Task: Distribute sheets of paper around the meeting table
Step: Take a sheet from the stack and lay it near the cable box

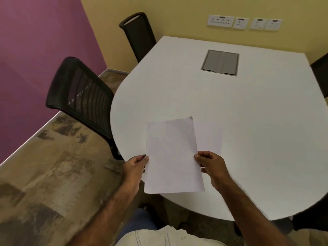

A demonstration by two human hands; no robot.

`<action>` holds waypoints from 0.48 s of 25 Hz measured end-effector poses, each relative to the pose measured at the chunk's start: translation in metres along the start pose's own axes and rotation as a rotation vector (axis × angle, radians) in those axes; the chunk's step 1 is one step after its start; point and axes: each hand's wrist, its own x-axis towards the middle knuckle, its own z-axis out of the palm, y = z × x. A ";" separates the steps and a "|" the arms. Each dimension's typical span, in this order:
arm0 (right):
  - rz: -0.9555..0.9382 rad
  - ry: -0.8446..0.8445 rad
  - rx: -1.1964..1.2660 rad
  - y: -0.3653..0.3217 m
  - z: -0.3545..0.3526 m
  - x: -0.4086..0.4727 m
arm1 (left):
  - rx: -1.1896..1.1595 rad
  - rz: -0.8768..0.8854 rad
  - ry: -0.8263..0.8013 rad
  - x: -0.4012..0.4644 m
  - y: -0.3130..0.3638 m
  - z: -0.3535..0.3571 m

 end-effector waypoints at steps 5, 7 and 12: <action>-0.006 -0.123 -0.097 0.007 0.068 -0.034 | -0.099 -0.019 0.084 -0.013 -0.018 -0.086; -0.011 -0.164 -0.144 0.011 0.105 -0.045 | -0.127 -0.023 0.116 -0.012 -0.022 -0.125; 0.013 -0.233 -0.168 0.028 0.219 -0.080 | -0.183 -0.034 0.172 0.003 -0.029 -0.242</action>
